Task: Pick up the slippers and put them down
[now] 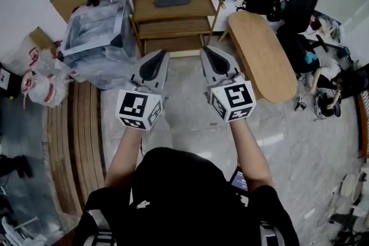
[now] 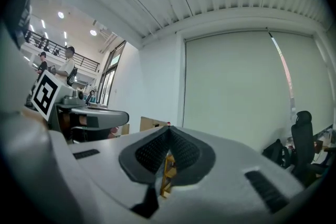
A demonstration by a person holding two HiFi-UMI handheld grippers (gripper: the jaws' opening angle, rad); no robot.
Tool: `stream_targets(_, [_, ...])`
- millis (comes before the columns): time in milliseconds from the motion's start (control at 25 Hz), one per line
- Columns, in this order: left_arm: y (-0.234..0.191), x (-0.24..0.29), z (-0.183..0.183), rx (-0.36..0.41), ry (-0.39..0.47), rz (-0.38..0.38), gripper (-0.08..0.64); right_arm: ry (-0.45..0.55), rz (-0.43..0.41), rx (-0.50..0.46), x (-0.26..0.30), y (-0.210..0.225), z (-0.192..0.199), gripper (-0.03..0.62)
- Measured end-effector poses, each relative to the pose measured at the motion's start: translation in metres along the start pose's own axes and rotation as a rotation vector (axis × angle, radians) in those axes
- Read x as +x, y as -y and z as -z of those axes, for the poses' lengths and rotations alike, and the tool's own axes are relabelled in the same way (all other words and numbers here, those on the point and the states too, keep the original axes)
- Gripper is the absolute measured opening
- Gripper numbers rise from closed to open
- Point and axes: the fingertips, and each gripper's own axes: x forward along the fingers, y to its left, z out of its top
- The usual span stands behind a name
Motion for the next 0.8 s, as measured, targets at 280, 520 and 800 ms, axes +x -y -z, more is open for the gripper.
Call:
stream_targets(280, [-0.066, 0.058, 0.020, -0.010, -0.022, 0.008, 0.006, -0.030, 0.008, 0.010, 0.082, 0.026, 0.019, -0.017])
stream_targets(520, [-0.142, 0.118, 0.031, -0.029, -0.049, 0.037, 0.005, -0.065, 0.031, 0.014, 0.174, 0.050, 0.025, -0.017])
stream_targets(800, [-0.222, 0.175, 0.039, -0.055, -0.061, 0.082, 0.006, -0.100, 0.052, 0.005, 0.270, 0.066, 0.031, -0.017])
